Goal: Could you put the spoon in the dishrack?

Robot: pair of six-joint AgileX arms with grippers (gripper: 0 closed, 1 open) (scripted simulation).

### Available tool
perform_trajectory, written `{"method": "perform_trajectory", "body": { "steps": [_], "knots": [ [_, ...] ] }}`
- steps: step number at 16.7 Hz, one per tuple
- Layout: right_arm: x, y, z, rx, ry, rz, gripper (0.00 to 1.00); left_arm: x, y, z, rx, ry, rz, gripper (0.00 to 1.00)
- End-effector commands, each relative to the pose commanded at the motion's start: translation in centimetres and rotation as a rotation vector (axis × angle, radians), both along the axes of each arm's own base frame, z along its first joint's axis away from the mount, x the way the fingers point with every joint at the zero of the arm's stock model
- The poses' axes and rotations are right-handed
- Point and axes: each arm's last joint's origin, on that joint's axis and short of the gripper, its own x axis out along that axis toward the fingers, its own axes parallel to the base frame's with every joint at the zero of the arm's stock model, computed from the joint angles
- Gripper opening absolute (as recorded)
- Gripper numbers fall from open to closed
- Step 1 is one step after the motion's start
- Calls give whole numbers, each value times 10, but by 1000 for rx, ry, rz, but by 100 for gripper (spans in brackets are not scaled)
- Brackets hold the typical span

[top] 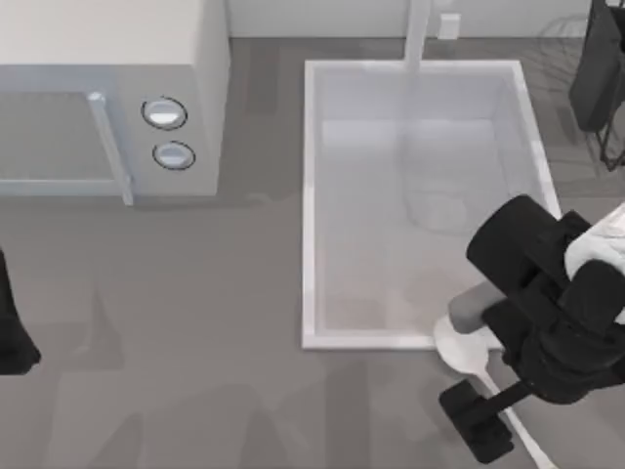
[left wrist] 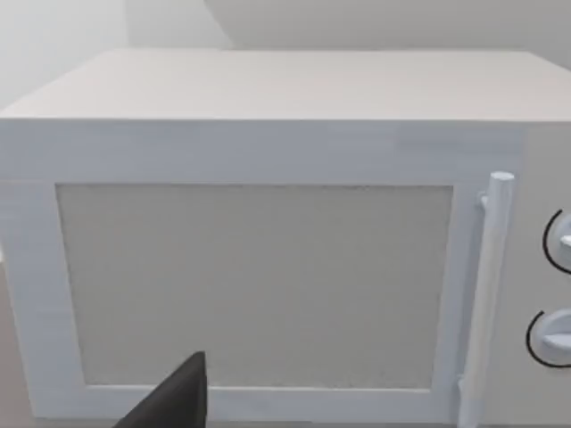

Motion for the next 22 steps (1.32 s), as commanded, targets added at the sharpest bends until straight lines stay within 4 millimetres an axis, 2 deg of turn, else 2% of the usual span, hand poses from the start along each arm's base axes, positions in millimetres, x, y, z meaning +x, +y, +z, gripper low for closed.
{"method": "perform_trajectory", "body": {
  "steps": [3, 5, 10, 22],
  "knots": [
    [0, -1, -32, 3, -3, 0, 100, 0, 0, 0, 0, 0, 0, 100],
    [-2, -3, -45, -2, 2, 0, 100, 0, 0, 0, 0, 0, 0, 100],
    [-2, -4, -48, -3, 4, 0, 100, 0, 0, 0, 0, 0, 0, 100],
    [-2, -4, -48, -3, 4, 0, 10, 0, 0, 0, 0, 0, 0, 100]
  ]
}}
